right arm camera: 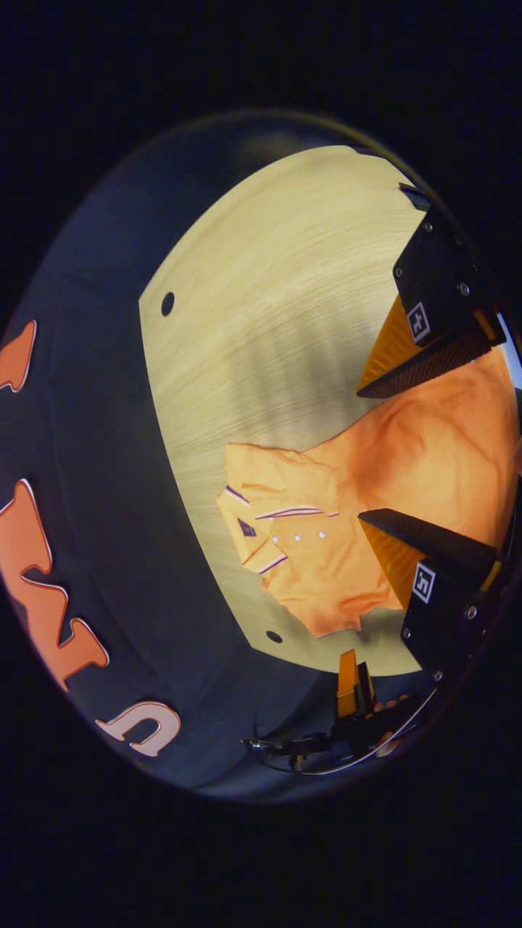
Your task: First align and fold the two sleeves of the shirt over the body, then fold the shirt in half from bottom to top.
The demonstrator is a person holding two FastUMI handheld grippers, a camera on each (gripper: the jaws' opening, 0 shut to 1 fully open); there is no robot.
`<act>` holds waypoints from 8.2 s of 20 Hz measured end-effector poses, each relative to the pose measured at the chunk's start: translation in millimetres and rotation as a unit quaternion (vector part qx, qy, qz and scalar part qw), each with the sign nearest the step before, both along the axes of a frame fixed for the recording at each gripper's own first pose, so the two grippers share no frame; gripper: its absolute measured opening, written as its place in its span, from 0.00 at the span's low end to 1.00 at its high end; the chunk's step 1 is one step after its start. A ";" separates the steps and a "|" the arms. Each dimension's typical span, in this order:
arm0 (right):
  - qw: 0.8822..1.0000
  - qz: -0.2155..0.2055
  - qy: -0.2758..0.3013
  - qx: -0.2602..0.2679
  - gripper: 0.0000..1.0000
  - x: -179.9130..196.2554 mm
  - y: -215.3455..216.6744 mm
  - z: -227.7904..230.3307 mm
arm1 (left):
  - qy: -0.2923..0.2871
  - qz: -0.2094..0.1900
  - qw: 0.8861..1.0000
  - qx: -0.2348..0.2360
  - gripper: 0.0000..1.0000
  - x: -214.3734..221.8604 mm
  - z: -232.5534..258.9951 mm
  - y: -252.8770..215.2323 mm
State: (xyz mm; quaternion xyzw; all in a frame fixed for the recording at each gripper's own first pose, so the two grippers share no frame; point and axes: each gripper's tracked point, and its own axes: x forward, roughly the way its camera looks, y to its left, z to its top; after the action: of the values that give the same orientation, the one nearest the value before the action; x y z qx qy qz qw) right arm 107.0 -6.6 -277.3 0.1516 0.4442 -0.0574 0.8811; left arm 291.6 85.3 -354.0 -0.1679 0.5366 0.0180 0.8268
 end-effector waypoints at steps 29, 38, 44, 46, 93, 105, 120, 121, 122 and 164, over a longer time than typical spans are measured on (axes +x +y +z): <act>0.982 -0.160 -0.006 0.101 0.97 -143.7 0.5 -3.1 | 0.035 -0.095 0.995 0.018 0.13 88.1 -29.4 -39.3; 0.983 -0.161 -0.003 0.086 0.97 -156.5 -1.1 2.0 | -0.021 -0.226 0.974 0.016 0.13 99.5 -5.0 -128.1; 0.982 -0.175 -0.003 0.070 0.97 -173.0 -3.4 2.6 | -0.022 -0.263 0.964 0.001 0.31 89.0 -15.9 -165.0; 0.981 -0.180 -0.003 0.069 0.97 -177.7 -2.6 2.3 | -0.017 -0.264 0.964 -0.004 0.42 81.3 -15.2 -164.9; 0.975 0.175 0.111 -0.079 0.98 -241.6 -21.9 -116.9 | -0.018 -0.134 0.988 0.072 0.99 -323.8 -64.1 -48.7; 0.983 0.150 -0.002 -0.110 0.74 -221.5 -21.3 -118.7 | -0.134 -0.151 0.974 0.103 0.99 -305.0 -70.8 -68.4; 0.992 0.103 -0.036 0.062 0.04 -189.4 30.0 -86.1 | -0.170 -0.142 0.973 0.067 0.01 -281.4 -55.1 -105.6; 0.991 0.108 -0.043 0.071 0.04 -184.3 35.6 -78.7 | -0.177 -0.139 0.972 0.068 0.01 -276.7 -46.6 -104.0; 0.990 0.109 -0.051 0.078 0.04 -179.2 38.4 -71.4 | -0.186 -0.137 0.971 0.067 0.01 -272.3 -37.0 -104.0; 0.986 0.055 -0.126 0.092 0.03 142.4 0.8 35.9 | -0.278 -0.171 0.943 0.070 0.01 85.2 93.1 -84.3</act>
State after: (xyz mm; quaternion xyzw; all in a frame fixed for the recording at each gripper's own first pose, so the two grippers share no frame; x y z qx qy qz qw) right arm 249.4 -5.8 -241.4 0.2133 0.3410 0.0518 0.9141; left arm 376.8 1.0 -260.9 -0.0132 0.3031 -0.1334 0.9435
